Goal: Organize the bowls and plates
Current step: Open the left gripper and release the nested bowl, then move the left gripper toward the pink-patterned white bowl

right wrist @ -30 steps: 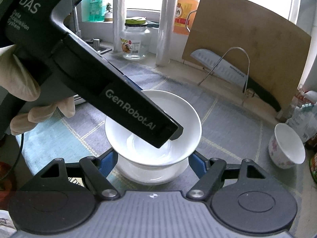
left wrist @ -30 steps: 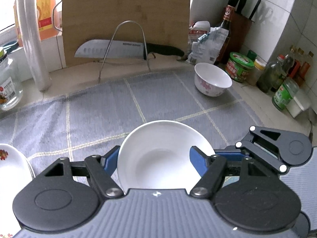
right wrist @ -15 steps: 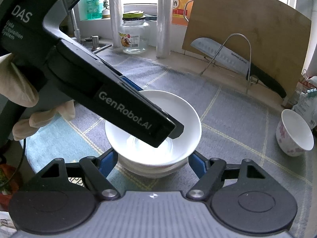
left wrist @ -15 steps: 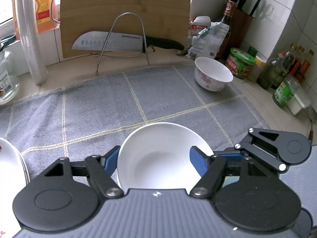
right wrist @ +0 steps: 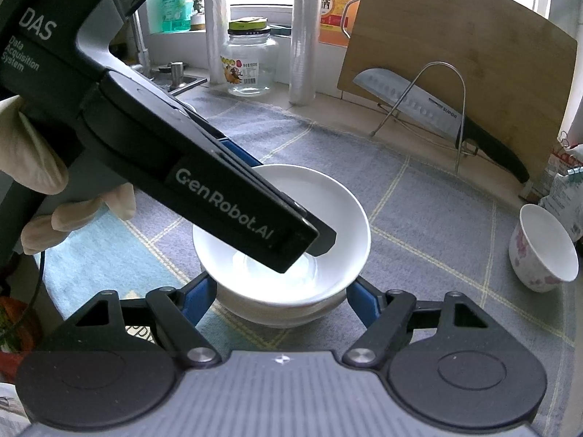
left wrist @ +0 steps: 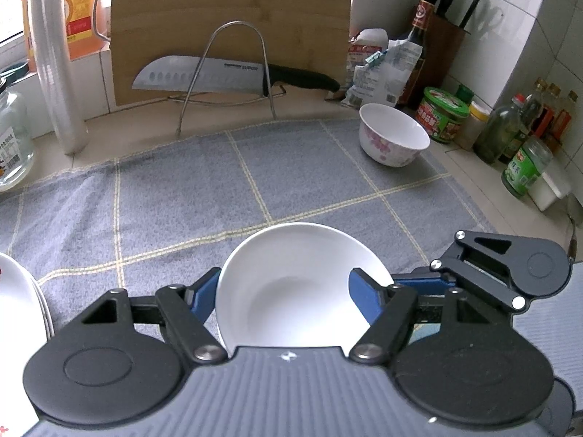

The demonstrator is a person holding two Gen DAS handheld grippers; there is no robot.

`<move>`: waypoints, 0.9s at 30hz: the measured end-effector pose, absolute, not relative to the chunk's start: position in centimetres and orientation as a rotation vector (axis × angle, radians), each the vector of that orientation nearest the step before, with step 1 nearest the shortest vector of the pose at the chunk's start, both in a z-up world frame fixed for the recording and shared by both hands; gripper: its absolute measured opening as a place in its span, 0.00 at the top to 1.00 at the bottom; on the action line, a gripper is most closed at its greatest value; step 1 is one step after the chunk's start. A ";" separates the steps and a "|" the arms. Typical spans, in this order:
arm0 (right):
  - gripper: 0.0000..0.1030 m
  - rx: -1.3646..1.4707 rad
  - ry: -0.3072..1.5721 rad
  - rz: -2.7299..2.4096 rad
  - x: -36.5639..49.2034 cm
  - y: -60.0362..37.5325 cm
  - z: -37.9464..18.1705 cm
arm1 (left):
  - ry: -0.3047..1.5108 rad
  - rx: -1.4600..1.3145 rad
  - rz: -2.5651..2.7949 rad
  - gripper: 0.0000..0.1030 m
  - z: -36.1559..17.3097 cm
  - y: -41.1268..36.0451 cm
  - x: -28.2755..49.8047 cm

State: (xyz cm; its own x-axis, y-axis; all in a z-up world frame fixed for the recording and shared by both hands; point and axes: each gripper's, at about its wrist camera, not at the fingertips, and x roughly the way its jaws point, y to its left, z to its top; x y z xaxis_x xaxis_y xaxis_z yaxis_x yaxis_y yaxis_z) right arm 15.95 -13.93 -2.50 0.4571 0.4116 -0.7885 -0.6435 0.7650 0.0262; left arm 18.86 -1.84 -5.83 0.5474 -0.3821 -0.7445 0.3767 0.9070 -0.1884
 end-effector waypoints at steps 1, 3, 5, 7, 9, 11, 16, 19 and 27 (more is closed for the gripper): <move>0.20 -0.293 0.879 0.662 16.0 -13.9 -2.5 | 0.884 -0.007 -0.450 0.29 -5.8 -1.8 18.9; 0.20 -0.294 0.879 0.663 16.0 -13.9 -2.5 | 0.885 -0.009 -0.450 0.28 -5.9 -1.8 18.9; 0.20 -0.294 0.878 0.663 16.0 -13.9 -2.6 | 0.884 -0.009 -0.452 0.27 -6.0 -1.8 18.9; 0.19 -0.287 0.882 0.660 16.1 -14.0 -2.6 | 0.884 -0.010 -0.452 0.27 -6.1 -1.8 18.9; 0.13 -0.262 0.892 0.657 16.3 -14.2 -2.8 | 0.880 -0.010 -0.451 0.21 -6.2 -1.7 18.9; 0.03 -0.257 0.871 0.639 16.4 -14.5 -2.6 | 0.858 -0.012 -0.459 0.19 -6.0 -1.5 18.6; 0.00 -0.236 0.850 0.650 16.3 -15.0 -2.0 | 0.794 0.018 -0.421 0.07 -5.4 -0.9 17.8; 0.00 -0.227 0.838 0.646 16.2 -15.2 -1.7 | 0.770 0.014 -0.385 0.07 -5.0 0.0 17.0; 0.00 -0.186 0.810 0.585 16.7 -16.3 -1.3 | 0.731 -0.011 -0.293 0.07 -5.2 2.1 13.5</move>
State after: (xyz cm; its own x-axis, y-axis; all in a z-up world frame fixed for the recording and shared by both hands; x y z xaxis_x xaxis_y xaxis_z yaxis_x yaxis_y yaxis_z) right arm 16.73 -16.34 -1.28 0.5422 0.4201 -0.7277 -0.5585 0.8272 0.0614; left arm 13.52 2.08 -5.17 0.7058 -0.2675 -0.6560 0.2596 0.9592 -0.1119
